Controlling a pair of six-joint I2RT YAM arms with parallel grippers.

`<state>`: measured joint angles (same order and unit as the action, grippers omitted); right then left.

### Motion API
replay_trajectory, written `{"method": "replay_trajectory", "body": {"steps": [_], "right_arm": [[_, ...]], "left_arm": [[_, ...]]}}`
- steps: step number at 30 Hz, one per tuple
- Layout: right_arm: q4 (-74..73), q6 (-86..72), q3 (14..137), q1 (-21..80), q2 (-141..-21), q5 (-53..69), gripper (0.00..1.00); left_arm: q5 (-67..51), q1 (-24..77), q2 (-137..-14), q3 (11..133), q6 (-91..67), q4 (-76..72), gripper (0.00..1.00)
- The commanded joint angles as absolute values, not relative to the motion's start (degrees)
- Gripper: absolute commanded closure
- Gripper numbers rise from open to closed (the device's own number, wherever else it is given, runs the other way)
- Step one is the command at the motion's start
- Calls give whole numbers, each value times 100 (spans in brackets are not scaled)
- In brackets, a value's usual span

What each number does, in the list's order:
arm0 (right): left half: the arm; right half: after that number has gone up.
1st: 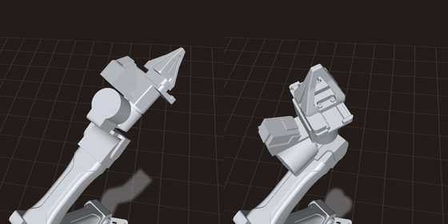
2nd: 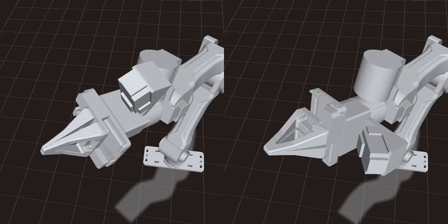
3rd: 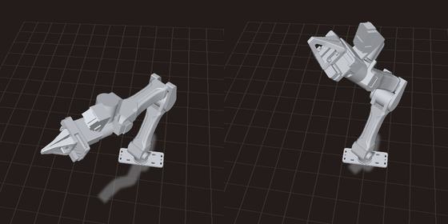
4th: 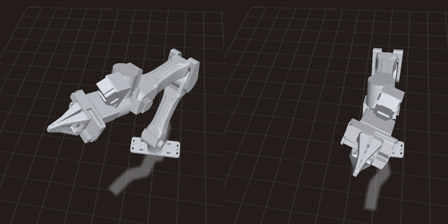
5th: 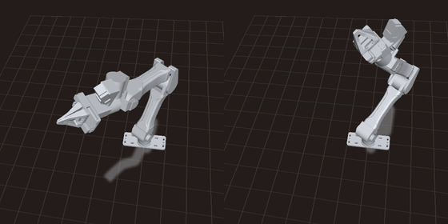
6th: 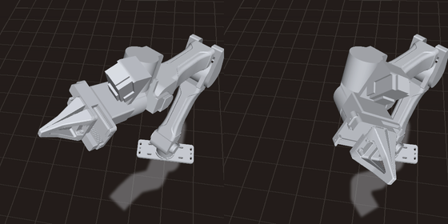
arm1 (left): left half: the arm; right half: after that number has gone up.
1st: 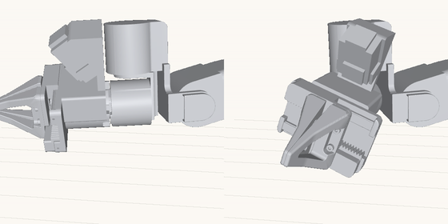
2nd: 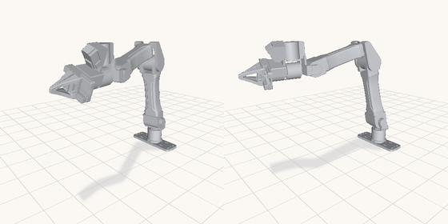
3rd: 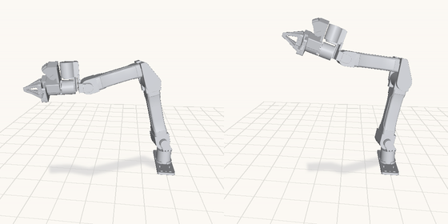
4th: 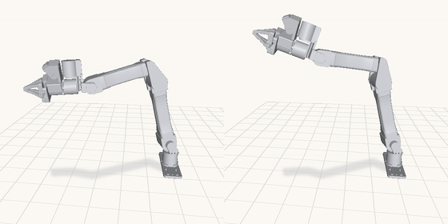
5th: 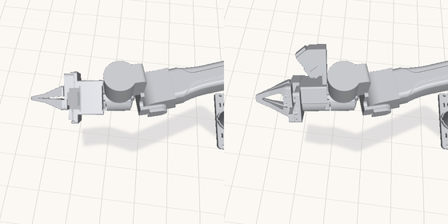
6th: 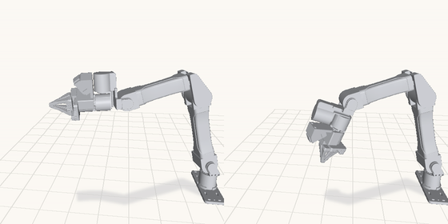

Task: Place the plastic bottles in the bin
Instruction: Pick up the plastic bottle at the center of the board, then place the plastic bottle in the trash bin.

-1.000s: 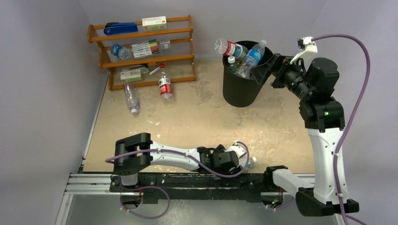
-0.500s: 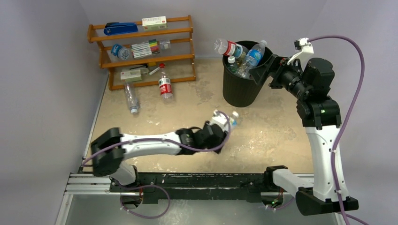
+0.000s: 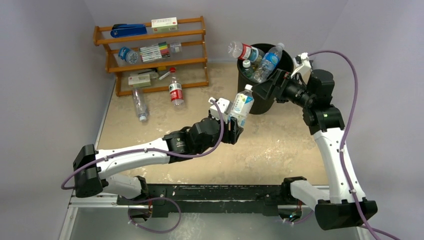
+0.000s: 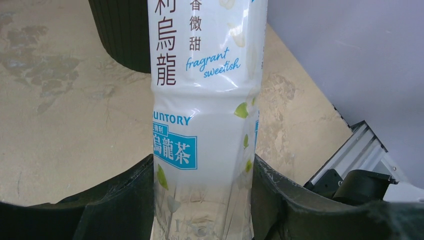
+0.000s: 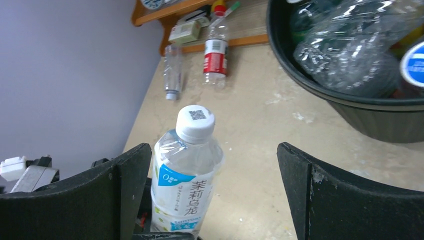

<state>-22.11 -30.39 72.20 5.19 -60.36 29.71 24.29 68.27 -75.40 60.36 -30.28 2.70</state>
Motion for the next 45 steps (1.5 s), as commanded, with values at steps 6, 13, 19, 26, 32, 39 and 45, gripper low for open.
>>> {"method": "replay_trajectory", "body": {"steps": [6,13,19,26,32,39,45], "right_arm": [[-885,-3613,6747,501,-6034,4068,6],[-648,-3634,6610,501,-6169,4152,21],[-511,-3665,6577,501,-6199,4227,61],[-1120,-3193,7345,494,-6344,3533,78],[-1733,-2639,8670,246,-6792,2657,81],[-2046,-2276,10342,-144,-7291,1075,81],[-1653,-1870,10937,-288,-7419,-723,80]], "left_arm": [[2138,6811,-7794,6469,-2744,-588,52],[1875,6804,-7927,6541,-2768,-759,52],[1887,6790,-7957,6603,-2751,-756,50],[2497,6600,-7903,7147,-2718,-100,16],[2957,6028,-7139,7446,-2688,447,16],[4170,5171,-6461,7259,-2804,1101,15],[2926,3333,-6801,7029,-3494,1361,14]]}}
